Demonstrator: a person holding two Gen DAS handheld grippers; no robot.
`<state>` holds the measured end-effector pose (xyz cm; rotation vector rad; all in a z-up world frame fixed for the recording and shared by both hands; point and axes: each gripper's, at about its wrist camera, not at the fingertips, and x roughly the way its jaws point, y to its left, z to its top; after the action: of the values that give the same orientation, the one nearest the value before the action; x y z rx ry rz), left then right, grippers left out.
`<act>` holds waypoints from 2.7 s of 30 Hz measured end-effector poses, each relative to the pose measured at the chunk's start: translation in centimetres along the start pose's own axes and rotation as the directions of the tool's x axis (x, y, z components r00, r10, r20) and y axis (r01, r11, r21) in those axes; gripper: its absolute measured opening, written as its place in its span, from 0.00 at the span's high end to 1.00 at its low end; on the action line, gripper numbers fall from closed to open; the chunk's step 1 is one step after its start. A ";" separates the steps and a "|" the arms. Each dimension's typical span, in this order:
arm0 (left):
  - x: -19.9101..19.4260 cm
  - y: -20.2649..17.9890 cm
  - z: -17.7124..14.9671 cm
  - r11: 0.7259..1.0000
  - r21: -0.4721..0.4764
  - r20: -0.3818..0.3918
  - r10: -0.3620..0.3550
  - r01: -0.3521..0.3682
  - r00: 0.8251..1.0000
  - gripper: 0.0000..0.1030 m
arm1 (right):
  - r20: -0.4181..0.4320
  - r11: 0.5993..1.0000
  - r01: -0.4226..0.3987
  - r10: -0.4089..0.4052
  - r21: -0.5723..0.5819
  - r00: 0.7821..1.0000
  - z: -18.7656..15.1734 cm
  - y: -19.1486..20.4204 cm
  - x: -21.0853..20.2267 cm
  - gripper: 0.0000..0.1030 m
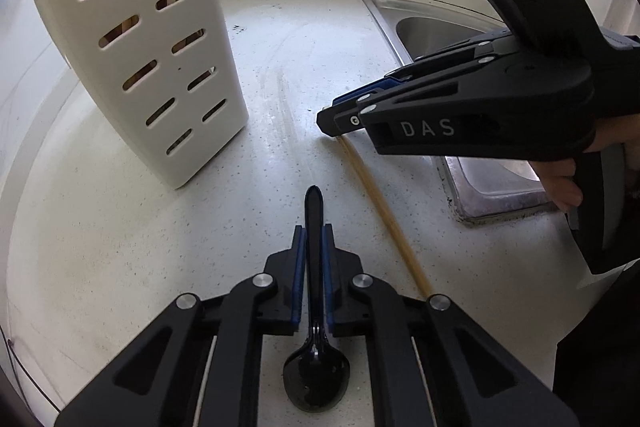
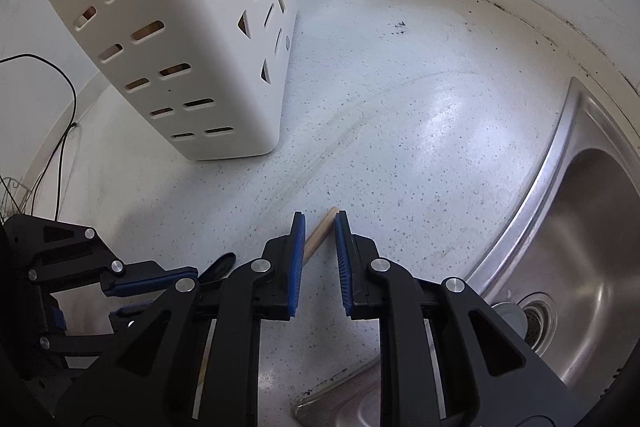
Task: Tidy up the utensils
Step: 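Close the left tool on the black spoon handle while the right tool grasps the light chopstick, then lift the black spoon with the left tool while the right tool lifts the light chopstick over the holder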
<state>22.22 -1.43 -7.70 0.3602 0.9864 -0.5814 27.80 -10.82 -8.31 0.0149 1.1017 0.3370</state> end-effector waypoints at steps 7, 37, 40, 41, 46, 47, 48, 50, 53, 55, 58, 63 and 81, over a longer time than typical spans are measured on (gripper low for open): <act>-1.1 0.9 -0.3 0.995 -0.089 0.040 0.043 -0.039 0.998 0.93 | 0.009 0.995 -0.058 0.057 0.080 0.998 0.1 -1.6 0.0 0.94; -13.0 2.3 0.5 0.965 -0.261 0.433 0.146 -0.031 0.890 0.93 | 0.434 0.892 -0.385 0.451 -0.237 0.780 -1.5 1.7 -15.5 0.94; -13.3 2.3 0.3 0.961 -0.274 0.439 0.161 -0.039 0.884 0.93 | 0.440 0.891 -0.387 0.453 -0.235 0.775 -1.5 1.6 -15.8 0.95; -13.6 2.4 0.2 0.959 -0.280 0.445 0.167 -0.040 0.880 0.93 | 0.445 0.894 -0.383 0.449 -0.234 0.775 -1.4 1.7 -15.9 0.95; -15.9 2.9 0.2 0.953 -0.300 0.510 0.199 -0.043 0.837 0.93 | 0.478 0.888 -0.379 0.460 -0.260 0.749 -0.8 1.5 -17.1 0.95; -16.2 3.1 0.4 0.951 -0.306 0.519 0.203 -0.041 0.830 0.93 | 0.488 0.888 -0.378 0.460 -0.263 0.741 -0.6 1.5 -17.3 0.95; -16.5 3.3 0.5 0.948 -0.314 0.526 0.208 -0.039 0.825 0.93 | 0.492 0.884 -0.382 0.467 -0.269 0.735 -0.4 1.5 -17.5 0.95; -17.1 3.8 0.9 0.942 -0.333 0.543 0.225 -0.039 0.809 0.93 | 0.503 0.884 -0.382 0.467 -0.268 0.727 0.0 1.5 -17.5 0.95; -18.2 4.3 1.5 0.937 -0.348 0.579 0.226 -0.014 0.784 0.93 | 0.510 0.884 -0.376 0.466 -0.276 0.723 0.6 1.6 -17.7 0.95; -18.7 4.7 2.1 0.935 -0.354 0.598 0.224 0.004 0.770 0.93 | 0.514 0.892 -0.351 0.452 -0.286 0.729 1.1 2.0 -17.9 0.95; -19.3 5.2 3.1 0.933 -0.360 0.622 0.220 0.024 0.751 0.93 | 0.513 0.896 -0.325 0.441 -0.303 0.737 2.0 2.4 -18.3 0.95; -20.1 5.8 4.8 0.932 -0.360 0.658 0.220 0.044 0.720 0.93 | 0.519 0.892 -0.298 0.442 -0.340 0.731 3.5 2.6 -19.8 0.95; -19.9 8.9 8.1 0.892 -0.436 0.721 0.269 0.116 0.639 0.93 | 0.582 0.887 -0.259 0.449 -0.382 0.678 7.7 1.7 -25.5 0.95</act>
<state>24.76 7.13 13.77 -0.2727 0.2283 -0.3429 23.75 -14.96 17.71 0.1039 0.3198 0.7753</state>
